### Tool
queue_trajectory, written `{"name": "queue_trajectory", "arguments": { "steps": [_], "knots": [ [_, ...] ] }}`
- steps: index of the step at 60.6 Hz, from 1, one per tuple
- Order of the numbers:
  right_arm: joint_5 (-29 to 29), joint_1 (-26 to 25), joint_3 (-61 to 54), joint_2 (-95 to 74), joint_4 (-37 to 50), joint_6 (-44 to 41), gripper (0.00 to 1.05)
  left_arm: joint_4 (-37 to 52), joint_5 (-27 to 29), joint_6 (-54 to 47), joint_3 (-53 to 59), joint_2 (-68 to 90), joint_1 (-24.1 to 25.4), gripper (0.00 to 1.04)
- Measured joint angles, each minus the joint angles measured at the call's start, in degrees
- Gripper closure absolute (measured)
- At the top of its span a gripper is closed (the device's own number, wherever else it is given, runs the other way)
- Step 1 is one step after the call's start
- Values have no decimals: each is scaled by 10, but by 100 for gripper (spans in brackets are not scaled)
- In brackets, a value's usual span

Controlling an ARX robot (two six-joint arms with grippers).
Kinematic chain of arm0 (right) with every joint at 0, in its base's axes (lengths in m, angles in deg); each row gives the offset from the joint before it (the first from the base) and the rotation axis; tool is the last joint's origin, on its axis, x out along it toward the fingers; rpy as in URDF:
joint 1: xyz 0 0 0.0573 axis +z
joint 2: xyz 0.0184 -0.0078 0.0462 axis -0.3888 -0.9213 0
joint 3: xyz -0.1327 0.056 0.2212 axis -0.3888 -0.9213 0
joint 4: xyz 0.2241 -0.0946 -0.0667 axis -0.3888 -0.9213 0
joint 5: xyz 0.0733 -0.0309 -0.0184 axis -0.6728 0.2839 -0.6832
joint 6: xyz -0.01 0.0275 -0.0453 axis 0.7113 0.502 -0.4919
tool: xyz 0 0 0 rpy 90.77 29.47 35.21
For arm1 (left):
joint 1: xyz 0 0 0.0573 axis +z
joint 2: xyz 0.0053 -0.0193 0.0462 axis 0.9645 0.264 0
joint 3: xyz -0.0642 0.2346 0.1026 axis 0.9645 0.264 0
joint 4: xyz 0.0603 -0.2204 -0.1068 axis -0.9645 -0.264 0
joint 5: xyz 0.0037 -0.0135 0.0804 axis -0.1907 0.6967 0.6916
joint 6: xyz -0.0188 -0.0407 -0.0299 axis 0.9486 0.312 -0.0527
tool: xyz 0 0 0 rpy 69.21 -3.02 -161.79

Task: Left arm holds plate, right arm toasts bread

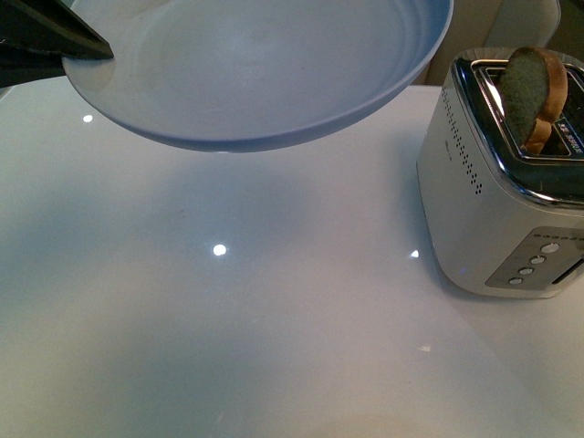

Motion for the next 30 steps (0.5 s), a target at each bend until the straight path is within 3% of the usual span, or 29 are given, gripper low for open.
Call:
{"name": "queue_trajectory", "arguments": {
  "steps": [17,30],
  "knots": [
    [0,0,0,0,0,0,9,-1,-23,-20,0,0,23,102],
    [0,0,0,0,0,0,9,-1,-71,-70,5,0,93,102]
  ]
}}
